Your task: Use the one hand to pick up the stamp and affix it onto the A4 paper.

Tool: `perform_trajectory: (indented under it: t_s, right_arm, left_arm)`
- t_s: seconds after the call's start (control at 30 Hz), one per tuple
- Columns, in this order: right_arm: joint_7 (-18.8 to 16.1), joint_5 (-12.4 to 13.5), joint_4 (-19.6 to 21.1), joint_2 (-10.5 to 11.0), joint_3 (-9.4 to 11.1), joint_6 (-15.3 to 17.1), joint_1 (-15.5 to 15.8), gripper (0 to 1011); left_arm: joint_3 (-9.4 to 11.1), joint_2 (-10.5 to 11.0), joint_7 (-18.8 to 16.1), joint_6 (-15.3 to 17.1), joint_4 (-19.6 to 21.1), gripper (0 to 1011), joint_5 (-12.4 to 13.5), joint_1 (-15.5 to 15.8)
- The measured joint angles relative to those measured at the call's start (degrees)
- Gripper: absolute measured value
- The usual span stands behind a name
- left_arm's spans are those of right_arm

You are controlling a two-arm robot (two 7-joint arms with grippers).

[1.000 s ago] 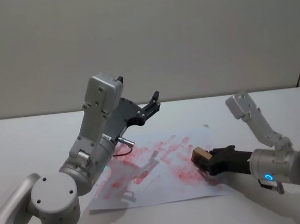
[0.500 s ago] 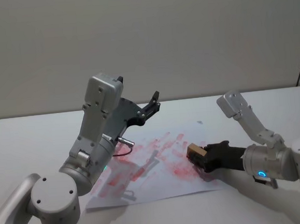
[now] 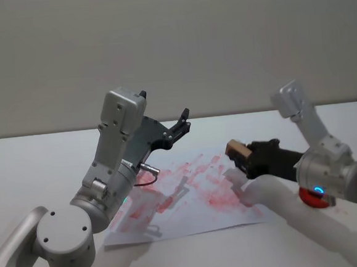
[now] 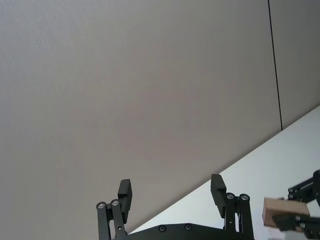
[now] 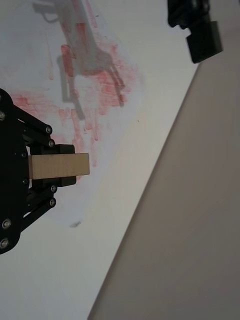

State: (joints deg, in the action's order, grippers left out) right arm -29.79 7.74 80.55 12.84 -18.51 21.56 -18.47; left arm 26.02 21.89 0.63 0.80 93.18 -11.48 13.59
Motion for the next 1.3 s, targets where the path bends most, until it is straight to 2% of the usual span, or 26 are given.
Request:
perform_trajectory:
  t_s: [0.2, 0.43, 0.8, 1.1, 1.3]
  right_arm:
    - [3.5, 2.4, 4.0, 1.5, 1.1, -1.1, 2.2, 218]
    - [9.4, 6.8, 9.8, 4.3, 3.1, -1.3, 6.5, 218]
    - [17.8, 13.9, 15.9, 8.6, 6.3, 0.9, 13.8, 218]
    - [19.5, 16.8, 17.1, 10.4, 7.4, 3.2, 16.2, 218]
    - [18.7, 17.1, 16.9, 10.9, 7.6, 4.7, 16.4, 218]
  left_arm:
    - [0.0, 0.0, 0.0, 0.0, 0.0, 1001, 0.0, 0.0]
    - [0.0, 0.0, 0.0, 0.0, 0.0, 1001, 0.0, 0.0]
    - [0.0, 0.0, 0.0, 0.0, 0.0, 1001, 0.0, 0.0]
    - [0.0, 0.0, 0.0, 0.0, 0.0, 1001, 0.0, 0.0]
    - [0.0, 0.0, 0.0, 0.0, 0.0, 1001, 0.0, 0.0]
